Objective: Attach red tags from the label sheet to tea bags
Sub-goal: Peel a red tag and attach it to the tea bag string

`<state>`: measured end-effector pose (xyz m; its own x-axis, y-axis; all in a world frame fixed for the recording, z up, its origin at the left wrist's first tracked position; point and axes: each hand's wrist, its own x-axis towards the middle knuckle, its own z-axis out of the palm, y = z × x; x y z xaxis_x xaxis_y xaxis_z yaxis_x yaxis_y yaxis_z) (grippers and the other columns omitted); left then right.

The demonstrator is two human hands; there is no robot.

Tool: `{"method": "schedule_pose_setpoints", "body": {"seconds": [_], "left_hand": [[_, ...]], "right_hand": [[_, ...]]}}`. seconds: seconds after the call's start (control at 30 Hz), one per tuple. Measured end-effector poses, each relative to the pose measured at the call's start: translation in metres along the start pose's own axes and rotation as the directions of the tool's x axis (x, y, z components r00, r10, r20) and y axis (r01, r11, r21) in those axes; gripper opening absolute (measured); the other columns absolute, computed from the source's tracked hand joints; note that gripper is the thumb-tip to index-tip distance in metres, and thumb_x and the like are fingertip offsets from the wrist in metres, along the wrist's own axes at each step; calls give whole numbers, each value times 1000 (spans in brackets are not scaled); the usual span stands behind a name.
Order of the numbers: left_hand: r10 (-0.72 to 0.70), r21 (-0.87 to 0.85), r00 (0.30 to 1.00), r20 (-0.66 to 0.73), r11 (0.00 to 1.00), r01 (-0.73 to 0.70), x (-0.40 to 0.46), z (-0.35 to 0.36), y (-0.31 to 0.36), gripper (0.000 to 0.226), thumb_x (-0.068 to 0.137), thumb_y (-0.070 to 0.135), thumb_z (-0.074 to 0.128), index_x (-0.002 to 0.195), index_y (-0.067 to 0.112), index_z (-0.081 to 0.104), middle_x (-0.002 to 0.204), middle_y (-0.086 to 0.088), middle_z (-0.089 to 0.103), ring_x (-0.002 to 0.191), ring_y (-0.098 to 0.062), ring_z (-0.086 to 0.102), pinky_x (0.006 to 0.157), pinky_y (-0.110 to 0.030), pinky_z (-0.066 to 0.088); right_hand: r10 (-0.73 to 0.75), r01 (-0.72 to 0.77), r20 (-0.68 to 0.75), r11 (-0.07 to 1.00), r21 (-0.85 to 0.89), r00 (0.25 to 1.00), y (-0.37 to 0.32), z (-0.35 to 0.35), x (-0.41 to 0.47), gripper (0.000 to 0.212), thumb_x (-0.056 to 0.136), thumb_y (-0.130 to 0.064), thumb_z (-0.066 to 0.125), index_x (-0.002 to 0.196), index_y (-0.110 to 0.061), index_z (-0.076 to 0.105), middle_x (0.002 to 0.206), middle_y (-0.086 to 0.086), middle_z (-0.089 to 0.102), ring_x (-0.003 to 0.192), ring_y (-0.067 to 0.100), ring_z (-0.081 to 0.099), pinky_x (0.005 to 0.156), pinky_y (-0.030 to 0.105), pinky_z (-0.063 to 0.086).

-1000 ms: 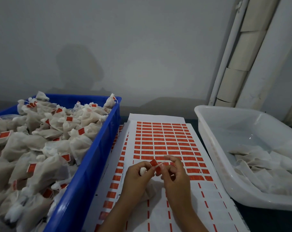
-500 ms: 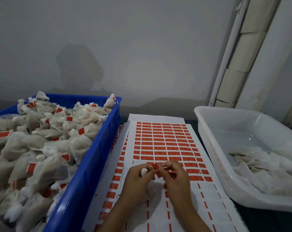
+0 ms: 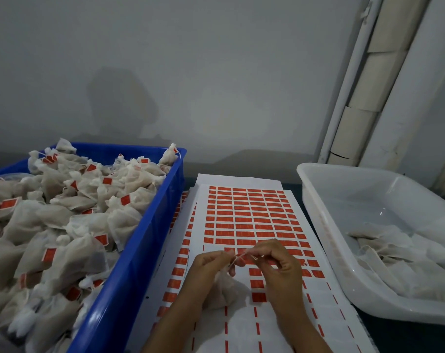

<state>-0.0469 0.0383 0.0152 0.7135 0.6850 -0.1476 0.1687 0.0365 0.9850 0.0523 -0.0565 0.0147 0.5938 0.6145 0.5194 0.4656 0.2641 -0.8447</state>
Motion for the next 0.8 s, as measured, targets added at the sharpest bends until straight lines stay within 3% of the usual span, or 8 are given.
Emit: {"method": "schedule_pose_setpoints", "body": {"seconds": [0.1,0.17,0.27,0.4,0.5,0.67,0.73,0.8], "left_hand": [[19,-28,991,-132,999,-23,-12,-1,-4,29,88,20,58,59,21,63,69,7,65,78,-8,59,66,-13,44],[41,-101,981,-188,993,-61,-19,-1,-5,28,83,35,62,58,26,69,68,13,67,83,-11,59,67,-18,43],[38,-84,977,-208,995,-57,-21,0,-1,23,83,33,64,61,25,69,66,14,67,81,-12,59,68,-19,44],[62,0,962,-265,998,-64,-21,0,-1,16,83,30,65,69,24,69,70,17,68,78,-9,62,62,-10,43],[65,12,951,-304,998,-65,-21,2,-2,13,83,27,66,72,22,69,71,16,68,77,-9,63,61,-9,43],[80,10,934,-350,997,-81,-19,2,-2,11,83,23,66,72,22,67,80,10,68,80,-13,62,62,-11,43],[76,22,930,-359,997,-73,-18,2,-2,14,84,23,65,70,23,66,76,10,66,77,-13,60,62,-12,41],[75,32,932,-354,997,-68,-17,2,-3,16,84,24,64,68,23,65,73,10,65,75,-13,60,62,-13,41]], "right_hand": [[-18,18,36,1000,11,999,-1,-2,0,15,80,-14,58,76,-28,63,83,-5,67,79,21,65,78,20,54],[-19,19,57,1000,-2,998,0,-3,1,25,81,-3,59,76,-28,63,84,-7,66,81,17,64,79,19,53],[2,-1,64,1000,-14,998,1,-4,1,27,80,-1,61,76,-27,65,87,-6,66,84,17,63,77,15,52],[126,-125,10,992,-16,992,4,-4,3,24,80,-8,66,84,-31,62,92,-20,65,91,0,61,69,4,47],[140,-140,-29,990,-7,990,5,-5,5,18,83,-13,63,87,-31,61,91,-24,64,93,-6,59,68,-1,43],[171,-170,66,985,-19,983,7,-2,4,10,85,-29,52,94,-32,57,96,-20,63,91,-1,61,70,3,46],[146,-133,109,984,-121,983,8,-1,3,14,87,-25,54,96,-37,54,100,-26,59,95,-1,59,71,5,47],[35,1,142,969,-247,989,9,-3,3,26,86,-16,60,93,-40,52,100,-28,55,92,0,59,79,9,49]]}}
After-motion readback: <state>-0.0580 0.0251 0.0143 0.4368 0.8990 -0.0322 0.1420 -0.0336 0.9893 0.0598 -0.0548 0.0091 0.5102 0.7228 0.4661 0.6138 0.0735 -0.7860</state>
